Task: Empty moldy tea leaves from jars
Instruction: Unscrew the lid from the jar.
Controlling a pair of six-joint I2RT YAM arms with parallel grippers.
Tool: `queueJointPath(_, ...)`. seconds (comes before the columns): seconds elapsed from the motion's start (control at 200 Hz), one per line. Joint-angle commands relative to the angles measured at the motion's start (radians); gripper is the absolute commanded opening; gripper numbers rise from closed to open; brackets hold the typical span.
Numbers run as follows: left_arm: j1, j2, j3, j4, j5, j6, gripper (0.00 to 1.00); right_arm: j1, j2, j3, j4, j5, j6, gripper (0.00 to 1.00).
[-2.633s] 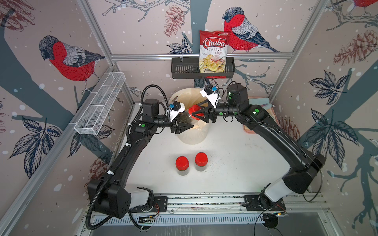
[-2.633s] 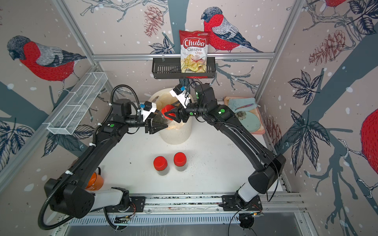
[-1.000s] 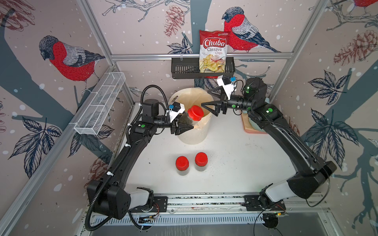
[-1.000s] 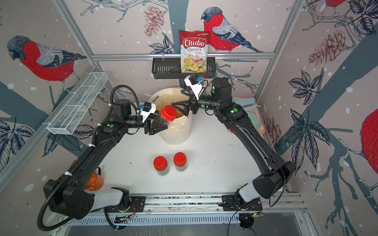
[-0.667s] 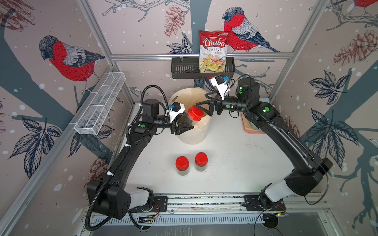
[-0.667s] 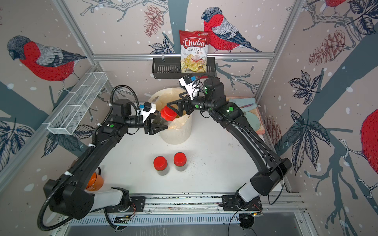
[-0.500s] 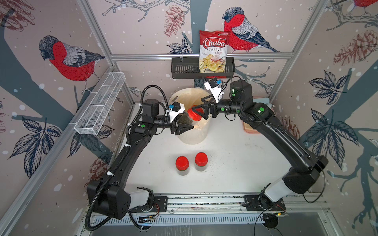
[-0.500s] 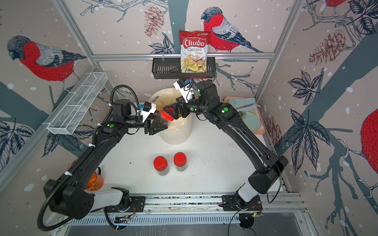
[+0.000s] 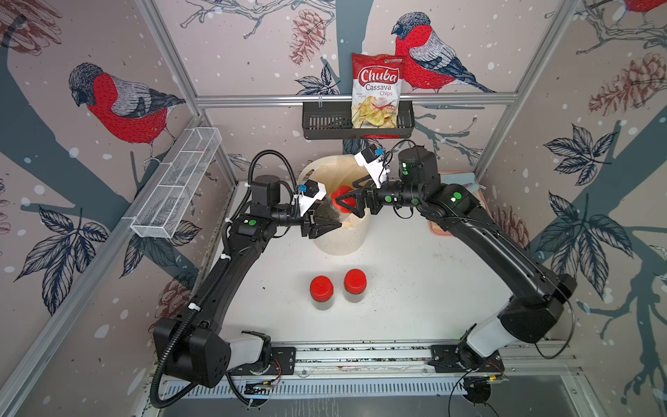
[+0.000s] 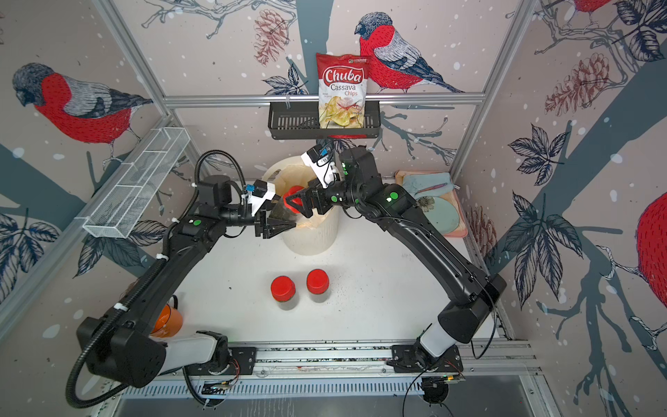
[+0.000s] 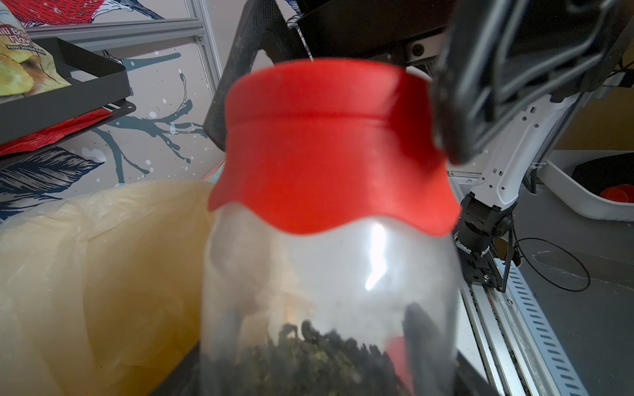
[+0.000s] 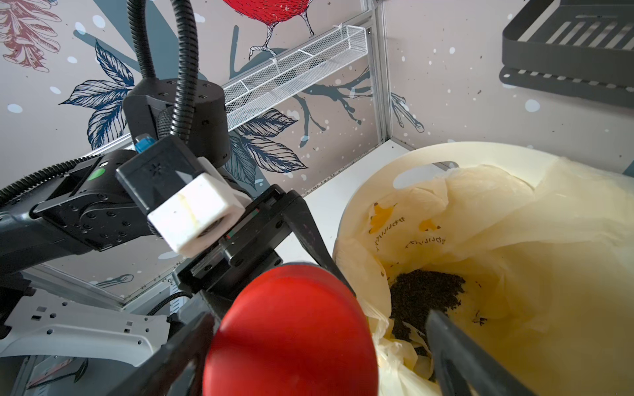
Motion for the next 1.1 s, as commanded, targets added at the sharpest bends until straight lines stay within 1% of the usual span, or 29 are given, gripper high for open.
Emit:
queueJointPath(0.0,-0.001,-0.006,0.0,0.022,0.01,0.007,0.28,0.0,-0.003,-0.004,0.011,0.002,-0.014,0.95)
queueJointPath(0.09,-0.001,-0.008,0.0,0.021,0.009,0.007,0.28,0.001,0.001,-0.002,0.011,-0.003,-0.016,0.9)
queueJointPath(0.255,-0.002,-0.007,0.001,0.02,0.008,0.007,0.28,0.0,0.006,-0.001,0.012,-0.014,-0.025,0.74)
queueJointPath(0.485,-0.002,-0.008,-0.003,0.02,0.008,0.008,0.28,-0.003,0.007,-0.004,0.013,-0.036,-0.053,0.64)
queueJointPath(0.645,-0.002,-0.007,-0.002,0.022,0.009,0.008,0.28,-0.016,0.008,-0.024,0.027,-0.037,-0.14,0.54)
queueJointPath(0.745,-0.003,-0.009,-0.001,0.02,0.01,0.008,0.28,-0.041,0.017,-0.022,0.039,-0.087,-0.199,0.45)
queueJointPath(0.815,-0.003,-0.012,-0.003,0.02,0.008,0.008,0.28,-0.056,0.016,-0.029,0.057,-0.122,-0.232,0.42)
queueJointPath(0.88,-0.004,-0.015,-0.004,0.02,0.008,0.01,0.28,-0.071,0.017,-0.033,0.075,-0.171,-0.268,0.33)
queueJointPath(0.925,-0.005,-0.015,-0.005,0.021,0.007,0.01,0.28,-0.078,0.015,-0.034,0.087,-0.194,-0.293,0.22)
queueJointPath(0.955,-0.005,-0.015,-0.005,0.021,0.008,0.01,0.28,-0.079,0.011,-0.037,0.092,-0.205,-0.32,0.18)
queueJointPath(1.006,-0.005,-0.015,-0.004,0.019,0.008,0.01,0.28,-0.08,0.004,-0.046,0.102,-0.218,-0.362,0.15)
queueJointPath(1.096,-0.005,-0.014,-0.005,0.022,0.011,0.01,0.28,-0.08,0.0,-0.047,0.103,-0.238,-0.433,0.15)
